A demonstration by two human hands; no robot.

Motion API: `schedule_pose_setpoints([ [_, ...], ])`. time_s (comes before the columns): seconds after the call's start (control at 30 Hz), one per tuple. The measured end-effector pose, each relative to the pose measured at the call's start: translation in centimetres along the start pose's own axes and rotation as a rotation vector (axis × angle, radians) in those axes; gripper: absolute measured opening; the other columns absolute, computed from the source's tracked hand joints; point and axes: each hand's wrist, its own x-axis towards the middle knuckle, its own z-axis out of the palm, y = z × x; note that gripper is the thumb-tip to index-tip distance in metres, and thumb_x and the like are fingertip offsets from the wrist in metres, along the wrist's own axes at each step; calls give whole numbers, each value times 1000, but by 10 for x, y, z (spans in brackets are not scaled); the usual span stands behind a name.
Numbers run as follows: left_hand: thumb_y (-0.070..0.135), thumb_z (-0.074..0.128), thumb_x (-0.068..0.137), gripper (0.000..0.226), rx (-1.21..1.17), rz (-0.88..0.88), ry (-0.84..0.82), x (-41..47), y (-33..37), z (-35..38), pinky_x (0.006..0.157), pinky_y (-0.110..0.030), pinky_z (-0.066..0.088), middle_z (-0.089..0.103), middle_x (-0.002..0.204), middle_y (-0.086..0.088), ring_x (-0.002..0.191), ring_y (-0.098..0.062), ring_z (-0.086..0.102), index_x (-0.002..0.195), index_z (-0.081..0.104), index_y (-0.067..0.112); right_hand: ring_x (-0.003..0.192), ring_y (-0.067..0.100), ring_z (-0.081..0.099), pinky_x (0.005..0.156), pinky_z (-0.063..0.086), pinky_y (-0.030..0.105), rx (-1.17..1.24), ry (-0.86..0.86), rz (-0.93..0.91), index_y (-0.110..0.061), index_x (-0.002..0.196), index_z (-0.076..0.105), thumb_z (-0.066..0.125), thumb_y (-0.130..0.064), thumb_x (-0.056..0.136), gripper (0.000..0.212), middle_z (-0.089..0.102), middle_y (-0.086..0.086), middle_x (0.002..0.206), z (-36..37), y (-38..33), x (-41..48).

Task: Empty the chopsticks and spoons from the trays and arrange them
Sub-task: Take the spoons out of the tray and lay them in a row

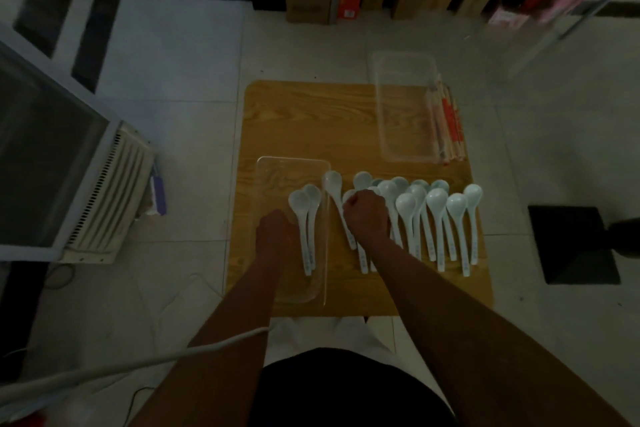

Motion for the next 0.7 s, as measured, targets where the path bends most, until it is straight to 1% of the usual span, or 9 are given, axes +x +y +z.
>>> schedule_pose_setpoints([
  [0.07,23,62,89,19,4,-13,-63,-4,-8,2,59,-24,45,66,96,-4,77,-17,61,97,63,5,82,22,67,64,50,30,-8,-31,-12,-6,91,72,54,-19,92,22,70,8,88,10,-7,-8],
  [0.2,23,60,94,20,-45,33,-115,-11,-16,13,68,-24,41,58,90,-1,80,-13,55,101,61,4,75,19,67,65,56,33,-18,-98,-70,-6,84,74,57,-17,88,21,72,8,81,26,-21,-22],
  [0.27,23,59,95,22,-57,53,-135,-8,-18,18,64,-21,41,66,95,-7,79,-14,60,101,64,3,68,14,63,58,48,25,-36,-138,-88,-4,80,73,57,-15,89,22,70,6,78,31,-27,-26],
  [0.37,18,54,96,21,-47,78,-190,-3,-17,25,47,-10,36,70,96,-11,73,-13,64,98,68,2,59,11,53,52,34,19,-80,-146,-101,-7,71,67,55,-11,88,22,66,10,72,33,-33,-29],
  [0.47,15,49,99,26,29,101,-257,2,-16,28,53,-13,39,71,98,-14,85,-22,68,94,69,-1,78,21,65,64,41,27,-157,-174,-114,-2,84,70,55,-13,92,20,70,12,85,39,-40,-29],
  [0.5,15,49,98,26,38,96,-252,4,-14,27,53,-15,39,72,98,-14,81,-23,68,88,68,1,81,20,63,66,40,27,-168,-196,-115,0,88,69,54,-15,94,22,69,11,88,41,-45,-29],
  [0.57,12,49,97,31,44,86,-270,8,-12,26,48,-11,37,69,89,-10,63,-18,60,69,61,4,76,19,61,66,39,27,-177,-203,-113,-3,87,66,49,-24,99,30,68,9,84,50,-54,-31],
  [0.63,10,51,97,32,-4,58,-317,8,-12,20,50,-8,39,62,73,-4,58,-15,55,67,61,5,71,18,59,65,41,30,-167,-168,-39,-7,86,65,41,-36,102,41,66,7,79,61,-61,-31],
  [0.7,11,54,95,35,-48,24,-300,10,-21,16,48,-14,42,57,58,-3,51,-13,53,60,59,9,78,19,62,70,46,33,-173,-154,37,-7,93,67,38,-40,103,45,67,8,86,68,-68,-30],
])
